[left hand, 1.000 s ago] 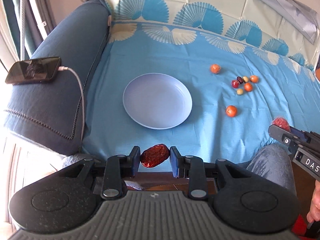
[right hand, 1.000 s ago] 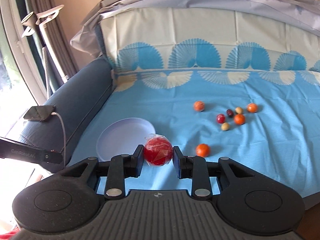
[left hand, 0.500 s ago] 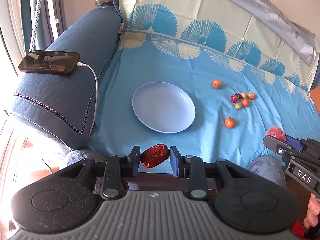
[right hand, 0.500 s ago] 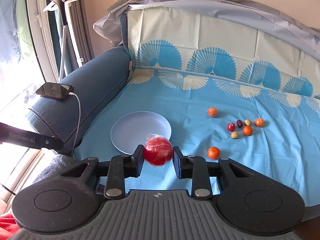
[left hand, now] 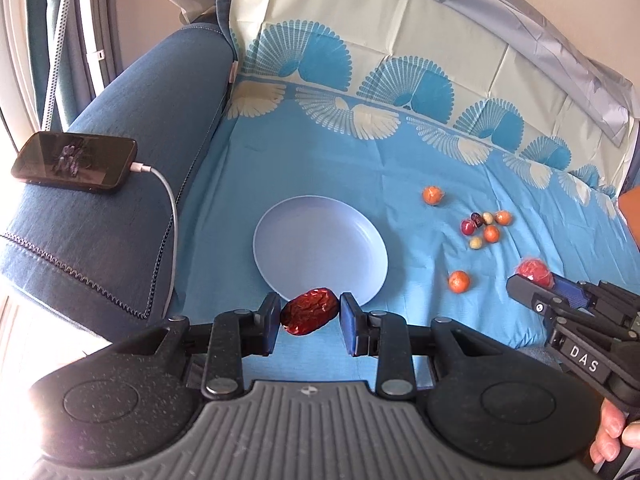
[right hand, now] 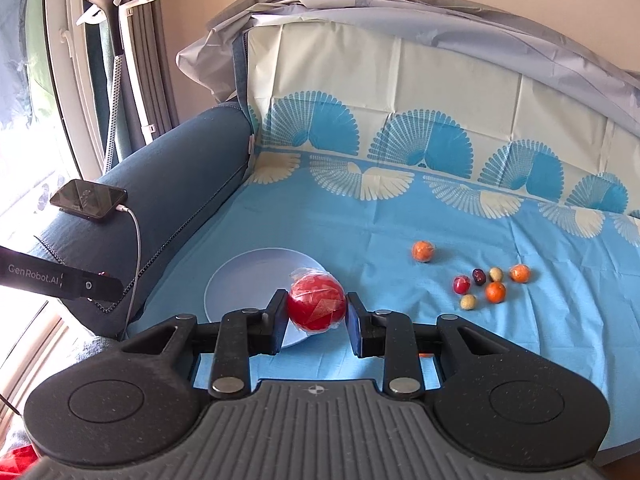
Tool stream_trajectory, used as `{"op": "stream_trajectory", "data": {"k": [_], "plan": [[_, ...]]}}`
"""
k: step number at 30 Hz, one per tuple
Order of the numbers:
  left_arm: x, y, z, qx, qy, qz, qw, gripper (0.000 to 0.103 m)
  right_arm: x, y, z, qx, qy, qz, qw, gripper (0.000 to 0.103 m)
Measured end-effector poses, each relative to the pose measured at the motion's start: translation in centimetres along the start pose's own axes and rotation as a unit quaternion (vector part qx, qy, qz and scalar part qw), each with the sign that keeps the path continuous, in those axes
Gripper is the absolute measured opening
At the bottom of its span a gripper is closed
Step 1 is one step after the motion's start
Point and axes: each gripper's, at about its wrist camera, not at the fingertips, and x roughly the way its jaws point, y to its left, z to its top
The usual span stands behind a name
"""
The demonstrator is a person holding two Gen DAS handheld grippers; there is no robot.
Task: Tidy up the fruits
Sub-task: 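Carry the date and plum over the plate and open both tools, then lift both tools away from the plate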
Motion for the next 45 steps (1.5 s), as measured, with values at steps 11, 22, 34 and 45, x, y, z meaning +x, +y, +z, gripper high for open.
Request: {"op": "stream_trajectory", "data": {"k": [11,22,34,45], "plan": [[9.7,-0.7,4.0,0.014,0.037,0.017,0.9991,0.035,11.0,1.2,-0.7,-0.003,0.072,0.007,0.997,0.032],[20.0,-0.1,4.6,0.032,0.093,0.043,0.9943,0.035,20.5,2.2,-2.5,-0.044,0.136,0.025,0.989,0.032],[20.4,1.0,5.4,0.017,0.071,0.034,0.9967,0.103,21.8,2.6,-1.2,-0.056,0.125,0.025,0.99,0.083],[8.9,1.2,-0.8,0.003,0.075,0.083,0.9937,0.103,9.1,2.7,-3.6,-0.042,0.135,0.05,0.989,0.097]]}}
